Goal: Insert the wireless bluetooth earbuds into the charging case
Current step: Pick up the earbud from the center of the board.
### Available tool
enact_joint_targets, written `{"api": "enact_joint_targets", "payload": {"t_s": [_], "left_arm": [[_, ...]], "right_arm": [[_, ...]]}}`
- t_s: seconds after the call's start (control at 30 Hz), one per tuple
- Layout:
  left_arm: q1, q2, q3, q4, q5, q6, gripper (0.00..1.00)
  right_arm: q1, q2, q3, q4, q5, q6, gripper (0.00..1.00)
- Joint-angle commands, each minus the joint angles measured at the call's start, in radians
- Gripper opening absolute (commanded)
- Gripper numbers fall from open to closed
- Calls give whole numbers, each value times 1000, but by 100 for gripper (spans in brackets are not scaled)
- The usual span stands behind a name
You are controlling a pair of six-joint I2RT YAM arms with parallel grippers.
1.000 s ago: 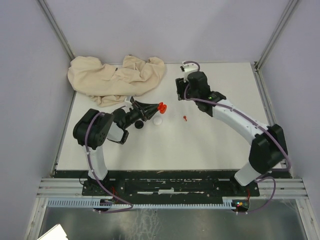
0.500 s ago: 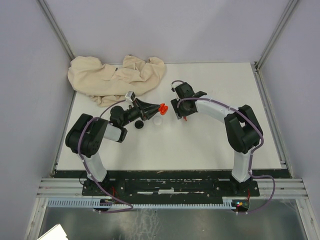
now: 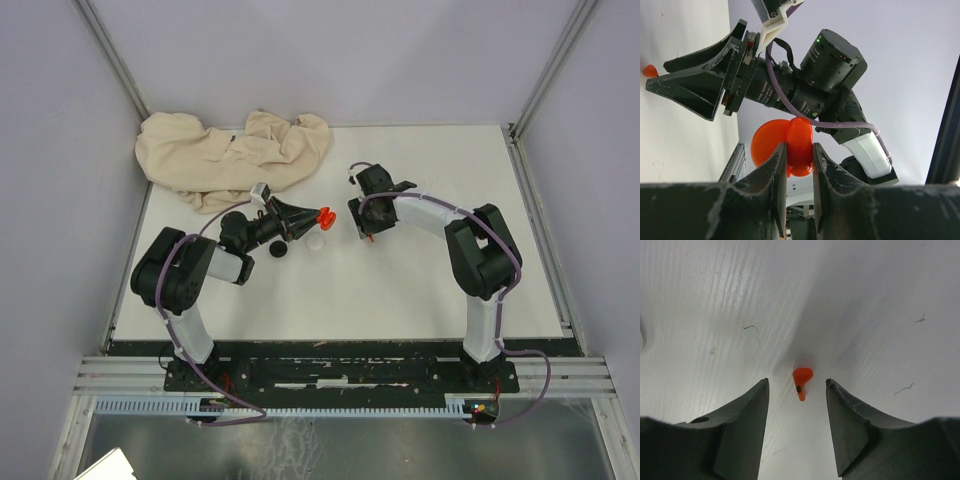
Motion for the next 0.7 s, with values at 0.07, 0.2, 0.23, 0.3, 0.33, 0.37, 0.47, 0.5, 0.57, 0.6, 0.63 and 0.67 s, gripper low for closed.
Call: {"api": "enact_joint_targets", "payload": {"t_s": [0.07,0.2,0.23,0.3,0.33,0.37,0.47,0.5,0.57,0.6,0.63,0.67], "left_arm": [[-1,-18,8,25,26,60,3],[-1,-18,10,22,26,60,3],[-1,-18,11,22,26,60,3],[-1,-17,14,18,26,62,3],[-1,-17,14,16,26,62,3],[-1,-17,15,15,26,62,3],[-1,-18,15,9,26,64,3],[-1,-19,17,8,26,65,3],[-1,-18,18,7,26,65,3],[-2,-17,18,5,26,65,3],[-1,-17,19,6,26,66,3],[-1,-17,19,6,27,65,3]], "right_arm": [[-14,21,27,50,-32,-4,56],[-21,30,27,55,-38,-5,54],[-23,31,27,57,-40,-4,53],[-26,36,26,58,-44,-5,52],[-27,37,28,58,-46,-5,51],[-28,39,27,58,-47,-5,51],[-33,41,27,57,-50,-4,49],[-34,41,26,57,-51,-3,48],[-37,40,25,56,-52,-3,46],[-36,40,24,55,-52,-3,45],[-38,40,25,54,-53,-2,44],[-38,40,26,52,-54,-2,41]]}}
